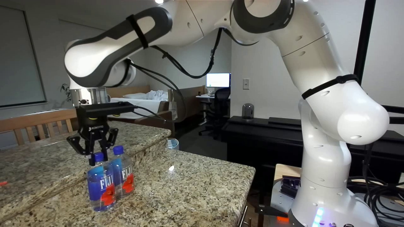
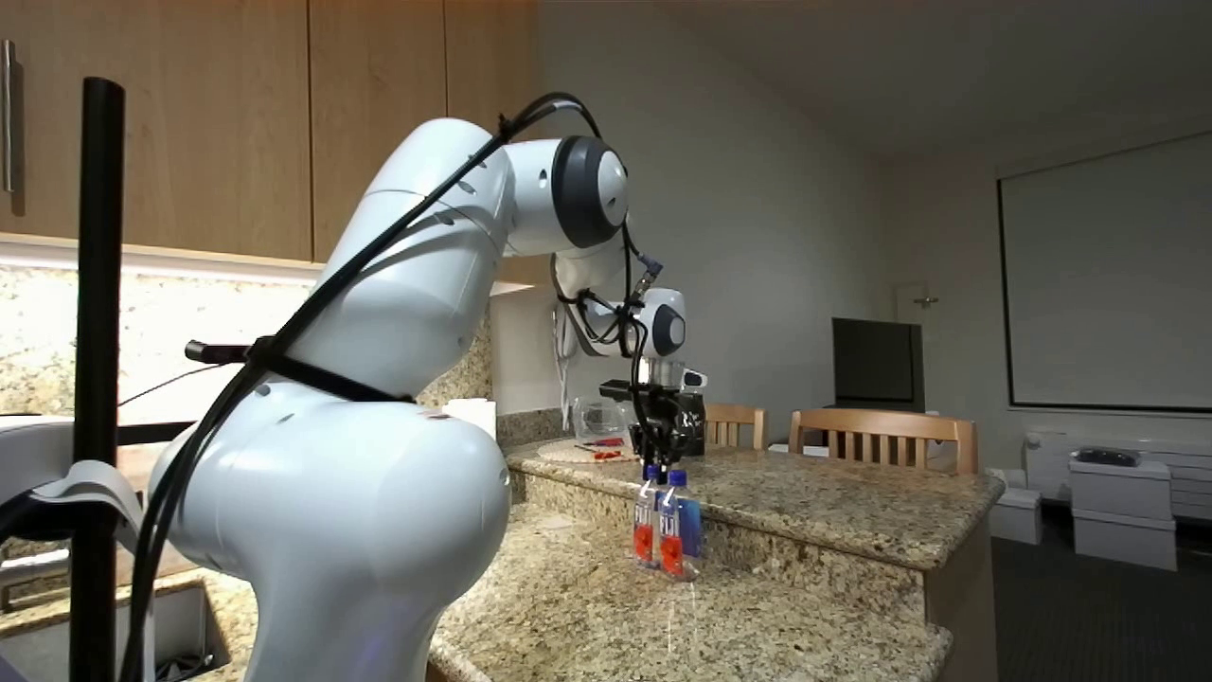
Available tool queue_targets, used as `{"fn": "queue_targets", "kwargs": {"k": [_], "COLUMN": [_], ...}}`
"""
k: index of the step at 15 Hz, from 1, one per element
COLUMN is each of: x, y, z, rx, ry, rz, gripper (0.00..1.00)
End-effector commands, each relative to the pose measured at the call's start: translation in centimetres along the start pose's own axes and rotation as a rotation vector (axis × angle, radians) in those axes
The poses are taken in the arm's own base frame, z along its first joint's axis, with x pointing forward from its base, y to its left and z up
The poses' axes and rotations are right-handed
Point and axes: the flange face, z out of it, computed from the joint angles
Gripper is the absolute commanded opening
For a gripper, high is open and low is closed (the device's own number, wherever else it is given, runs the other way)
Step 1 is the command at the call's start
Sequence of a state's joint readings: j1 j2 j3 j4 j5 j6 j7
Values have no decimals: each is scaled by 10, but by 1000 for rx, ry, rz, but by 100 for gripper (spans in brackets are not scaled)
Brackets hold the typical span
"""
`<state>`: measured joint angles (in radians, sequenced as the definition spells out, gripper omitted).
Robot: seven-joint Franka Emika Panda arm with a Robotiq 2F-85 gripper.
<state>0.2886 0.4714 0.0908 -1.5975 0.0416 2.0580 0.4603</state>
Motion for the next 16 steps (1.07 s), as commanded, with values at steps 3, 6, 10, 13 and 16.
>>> {"fn": "queue_targets", "kwargs": {"k": [3, 6, 10, 13, 16], "x": [-5, -6, -6, -4, -1], "y": [-5, -8, -9, -12, -14], "z": [10, 10, 9, 11, 11], "rx": [22, 9, -14, -29, -42], "ry": [-35, -50, -84, -117, -141], "rz": [-43, -45, -42, -48, -49], "gripper": [16, 16, 16, 16, 16]}}
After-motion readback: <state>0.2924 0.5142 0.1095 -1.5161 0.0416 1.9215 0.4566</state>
